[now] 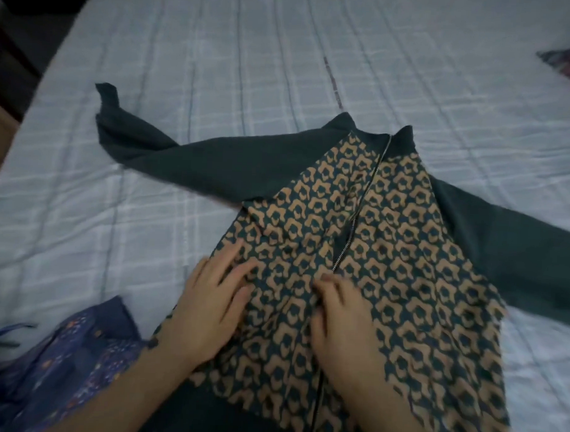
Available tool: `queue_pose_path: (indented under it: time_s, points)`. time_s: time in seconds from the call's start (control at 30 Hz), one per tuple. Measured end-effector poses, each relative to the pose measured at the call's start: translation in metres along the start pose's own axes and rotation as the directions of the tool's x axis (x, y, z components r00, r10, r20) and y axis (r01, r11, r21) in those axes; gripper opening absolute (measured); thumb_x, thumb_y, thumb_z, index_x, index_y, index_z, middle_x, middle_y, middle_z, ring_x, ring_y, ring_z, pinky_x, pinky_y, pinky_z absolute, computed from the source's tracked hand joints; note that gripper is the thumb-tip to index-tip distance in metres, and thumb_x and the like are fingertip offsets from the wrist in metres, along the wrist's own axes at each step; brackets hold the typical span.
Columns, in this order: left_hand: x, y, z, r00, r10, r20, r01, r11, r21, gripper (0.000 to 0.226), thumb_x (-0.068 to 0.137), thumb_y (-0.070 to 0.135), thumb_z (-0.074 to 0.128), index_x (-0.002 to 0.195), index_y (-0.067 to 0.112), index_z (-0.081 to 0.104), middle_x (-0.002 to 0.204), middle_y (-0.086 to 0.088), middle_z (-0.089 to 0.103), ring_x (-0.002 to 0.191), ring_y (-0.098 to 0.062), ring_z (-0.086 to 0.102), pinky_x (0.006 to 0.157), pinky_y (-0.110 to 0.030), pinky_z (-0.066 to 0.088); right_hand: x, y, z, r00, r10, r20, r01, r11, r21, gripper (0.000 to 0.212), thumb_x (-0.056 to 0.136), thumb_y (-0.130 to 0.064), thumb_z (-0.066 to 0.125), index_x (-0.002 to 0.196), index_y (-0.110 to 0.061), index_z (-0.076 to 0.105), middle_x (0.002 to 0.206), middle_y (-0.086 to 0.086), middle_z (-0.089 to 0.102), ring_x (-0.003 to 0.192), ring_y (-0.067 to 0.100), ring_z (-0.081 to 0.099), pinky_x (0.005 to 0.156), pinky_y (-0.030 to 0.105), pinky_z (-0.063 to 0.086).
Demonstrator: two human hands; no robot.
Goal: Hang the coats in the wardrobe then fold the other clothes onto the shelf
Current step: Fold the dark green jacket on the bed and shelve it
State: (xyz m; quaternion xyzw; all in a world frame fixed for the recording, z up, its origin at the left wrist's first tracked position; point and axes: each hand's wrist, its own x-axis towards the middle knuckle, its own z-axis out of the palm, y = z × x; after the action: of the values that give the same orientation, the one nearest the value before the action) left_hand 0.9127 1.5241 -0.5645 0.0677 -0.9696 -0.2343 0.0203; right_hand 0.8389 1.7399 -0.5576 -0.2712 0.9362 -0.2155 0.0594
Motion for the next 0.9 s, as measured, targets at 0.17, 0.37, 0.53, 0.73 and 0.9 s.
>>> queue_pose_path:
  time_s: [0.17,0.37,0.53,0.73,0.9]
  points:
    - [-0.074,-0.051,0.007,0.967,-0.012,0.255,-0.050,0.971,0.235,0.049,0.101,0.056,0.011,0.150,0.050,0.012,0.161,0.020,0.002,0.150,-0.010,0.000,0.116,-0.043,0.002,-0.067,-0.004,0.031,0.938,0.032,0.346,0.047,0.975,-0.217,0.070,0.093,-0.066,0.023,0.153,-0.029,0.024,0.159,-0.004,0.023,0.145,0.013,0.017,0.114,0.045,0.009]
    - [-0.070,-0.072,-0.003,0.951,-0.156,0.267,0.055,0.935,0.351,0.055,0.096,0.066,0.003,0.149,0.053,0.007,0.162,0.012,0.003,0.149,-0.009,-0.009,0.116,-0.043,-0.007,-0.086,-0.020,0.040,0.937,0.062,0.343,0.061,0.940,-0.335,0.092,0.070,-0.081,0.042,0.142,-0.023,0.048,0.147,0.009,0.046,0.133,0.028,0.046,0.103,0.065,0.021]
    - [-0.051,-0.026,-0.017,0.992,-0.045,0.115,0.004,0.944,0.331,0.049,0.097,0.049,0.030,0.138,0.028,0.048,0.153,0.001,0.037,0.143,-0.021,0.030,0.117,-0.043,0.015,-0.036,-0.029,0.004,0.983,0.042,0.179,-0.018,0.991,-0.134,0.047,0.092,-0.050,0.038,0.133,-0.030,0.049,0.143,-0.006,0.041,0.131,0.016,0.040,0.112,0.043,0.028]
    - [-0.012,0.021,0.020,0.950,0.214,0.226,-0.270,0.928,0.255,0.055,0.096,0.052,0.037,0.149,0.041,0.026,0.163,0.008,0.001,0.150,-0.019,-0.005,0.118,-0.044,-0.003,0.110,0.036,-0.017,0.949,0.279,-0.145,-0.275,0.960,0.043,0.044,0.096,-0.015,0.043,0.140,-0.010,0.040,0.149,0.014,0.033,0.136,0.030,0.033,0.111,0.043,0.033]
    - [0.009,0.044,0.075,0.960,0.103,0.262,-0.158,0.967,0.199,0.063,0.092,0.069,0.023,0.151,0.047,0.012,0.163,0.010,-0.005,0.149,-0.032,-0.008,0.112,-0.062,-0.006,0.202,0.089,-0.004,0.929,0.342,0.144,-0.301,0.921,-0.245,0.064,0.097,-0.055,0.023,0.153,-0.027,0.012,0.161,0.008,0.007,0.148,0.028,0.007,0.120,0.051,0.004]
